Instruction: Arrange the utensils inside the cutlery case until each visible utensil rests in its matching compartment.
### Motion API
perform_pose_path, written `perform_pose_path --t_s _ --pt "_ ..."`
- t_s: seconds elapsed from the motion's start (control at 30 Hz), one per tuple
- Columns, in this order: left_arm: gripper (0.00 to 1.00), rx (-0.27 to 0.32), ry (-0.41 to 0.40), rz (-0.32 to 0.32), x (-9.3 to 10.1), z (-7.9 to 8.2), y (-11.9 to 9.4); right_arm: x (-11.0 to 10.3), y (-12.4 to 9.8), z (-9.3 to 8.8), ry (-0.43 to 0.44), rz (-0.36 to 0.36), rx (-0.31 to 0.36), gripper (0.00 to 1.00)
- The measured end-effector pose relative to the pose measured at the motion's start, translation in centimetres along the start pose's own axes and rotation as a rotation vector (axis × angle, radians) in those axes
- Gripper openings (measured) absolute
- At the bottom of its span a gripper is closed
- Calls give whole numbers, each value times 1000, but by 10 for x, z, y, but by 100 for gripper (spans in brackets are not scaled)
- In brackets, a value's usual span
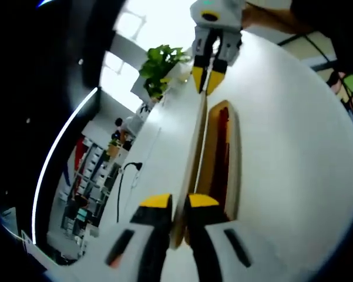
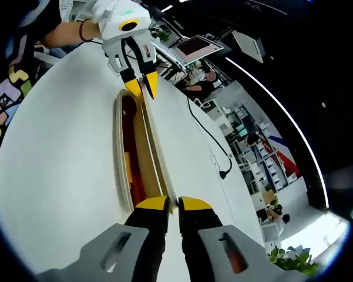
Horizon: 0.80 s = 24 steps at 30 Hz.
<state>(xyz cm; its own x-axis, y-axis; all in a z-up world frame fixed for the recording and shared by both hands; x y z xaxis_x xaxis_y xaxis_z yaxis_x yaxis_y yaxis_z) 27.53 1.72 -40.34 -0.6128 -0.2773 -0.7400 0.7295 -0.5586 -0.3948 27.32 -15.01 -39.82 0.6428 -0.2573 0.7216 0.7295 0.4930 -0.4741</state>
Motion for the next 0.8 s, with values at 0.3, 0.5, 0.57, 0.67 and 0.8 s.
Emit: perform_pose_path --t_s 0.3,0.5,0.57,0.67,0.8 --pt "9 3 17 16 3 -1 -1 -7 -2 0 1 2 5 5" --pt "9 8 24 19 5 -1 -2 -11 -4 0 -6 0 8 6" --pt "9 6 23 17 6 -2 -2 -12 -4 1 -19 -3 9 6" --pt "9 14 10 5 8 -2 -4 -13 -4 0 -21 -2 10 6" --pt "10 24 -10 -7 11 -3 -5 -17 -5 0 -15 2 13 6"
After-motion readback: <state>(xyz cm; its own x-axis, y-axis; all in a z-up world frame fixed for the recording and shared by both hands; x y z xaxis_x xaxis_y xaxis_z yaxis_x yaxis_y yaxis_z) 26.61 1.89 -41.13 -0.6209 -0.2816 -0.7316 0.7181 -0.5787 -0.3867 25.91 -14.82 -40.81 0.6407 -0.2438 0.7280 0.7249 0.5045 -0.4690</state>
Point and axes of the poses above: the point that each gripper's makers call its tool centre point, and the gripper's own axes: y roughly forward along the fingers, x roughly to its right, z roughly out of its top, the point moved 1 cm from there along -y, roughly backward along the fingers
